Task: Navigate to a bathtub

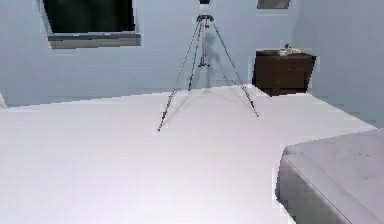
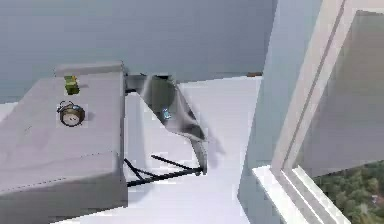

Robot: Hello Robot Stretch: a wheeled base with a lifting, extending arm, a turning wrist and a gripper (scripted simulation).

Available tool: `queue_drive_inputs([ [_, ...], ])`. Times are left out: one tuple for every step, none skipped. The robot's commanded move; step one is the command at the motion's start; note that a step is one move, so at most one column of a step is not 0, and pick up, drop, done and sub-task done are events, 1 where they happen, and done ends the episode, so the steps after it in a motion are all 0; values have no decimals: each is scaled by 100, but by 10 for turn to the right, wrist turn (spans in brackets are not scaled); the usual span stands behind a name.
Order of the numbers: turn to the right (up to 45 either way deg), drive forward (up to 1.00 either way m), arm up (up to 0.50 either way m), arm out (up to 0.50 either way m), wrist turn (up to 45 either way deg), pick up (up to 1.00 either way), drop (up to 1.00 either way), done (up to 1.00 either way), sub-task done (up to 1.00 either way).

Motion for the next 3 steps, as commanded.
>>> queue_drive_inputs([
  [-180,0,0,0,0,0,0,0,0],
  [0,85,0,0,0,0,0,0,0],
  [-420,0,0,0,0,0,0,0,0],
])
